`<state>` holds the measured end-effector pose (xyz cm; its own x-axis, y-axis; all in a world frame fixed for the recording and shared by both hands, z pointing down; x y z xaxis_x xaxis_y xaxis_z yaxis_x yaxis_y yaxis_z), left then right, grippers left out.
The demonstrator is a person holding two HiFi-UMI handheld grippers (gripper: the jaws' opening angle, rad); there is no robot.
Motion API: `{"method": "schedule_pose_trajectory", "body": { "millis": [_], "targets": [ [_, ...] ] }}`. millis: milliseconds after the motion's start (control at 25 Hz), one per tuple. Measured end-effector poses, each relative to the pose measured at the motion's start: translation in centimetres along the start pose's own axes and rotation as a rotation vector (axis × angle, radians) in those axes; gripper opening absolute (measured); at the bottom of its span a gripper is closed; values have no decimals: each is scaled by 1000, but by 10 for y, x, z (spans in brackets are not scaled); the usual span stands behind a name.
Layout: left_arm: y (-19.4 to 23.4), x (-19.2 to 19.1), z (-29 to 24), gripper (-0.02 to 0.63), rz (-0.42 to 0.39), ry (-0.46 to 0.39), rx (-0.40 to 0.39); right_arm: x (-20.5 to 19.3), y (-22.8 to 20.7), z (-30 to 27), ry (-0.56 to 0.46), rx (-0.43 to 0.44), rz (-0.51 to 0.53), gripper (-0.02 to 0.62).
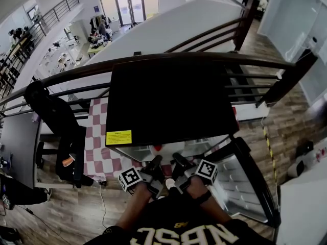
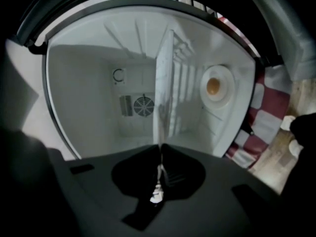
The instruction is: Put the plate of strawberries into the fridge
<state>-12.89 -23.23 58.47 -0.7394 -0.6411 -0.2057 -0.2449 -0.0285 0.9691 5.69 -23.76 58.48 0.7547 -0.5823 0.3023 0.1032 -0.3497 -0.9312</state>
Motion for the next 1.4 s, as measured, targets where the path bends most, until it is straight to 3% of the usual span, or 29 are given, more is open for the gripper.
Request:
{"method": "schedule_pose_trajectory", "body": {
  "millis": [720, 960, 1200, 1400],
  "targets": [
    [4, 12, -16, 31, 4, -29, 0, 13, 6, -15, 0, 1, 34, 32],
    [-3, 15, -15, 38, -44, -30, -11, 16, 14, -13, -35, -2, 137, 39],
    [-12, 17, -7, 176, -134, -26, -50, 13, 24, -9, -39, 49, 247, 235],
    [-17, 19, 9, 201, -329, -3, -24, 5, 27, 5, -62, 35, 394, 268]
  ]
}}
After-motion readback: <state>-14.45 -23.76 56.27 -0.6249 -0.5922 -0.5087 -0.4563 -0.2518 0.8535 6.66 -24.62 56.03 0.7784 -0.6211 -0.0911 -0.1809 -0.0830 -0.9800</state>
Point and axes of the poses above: the fingertips, and each gripper's own axes: z backward along the fingers, y to its left, x out of its top, the point moved 9 cm from there along z, backward along the fingers, and after that the axes turned 13 degrees about -z, right-handed, at the moved point
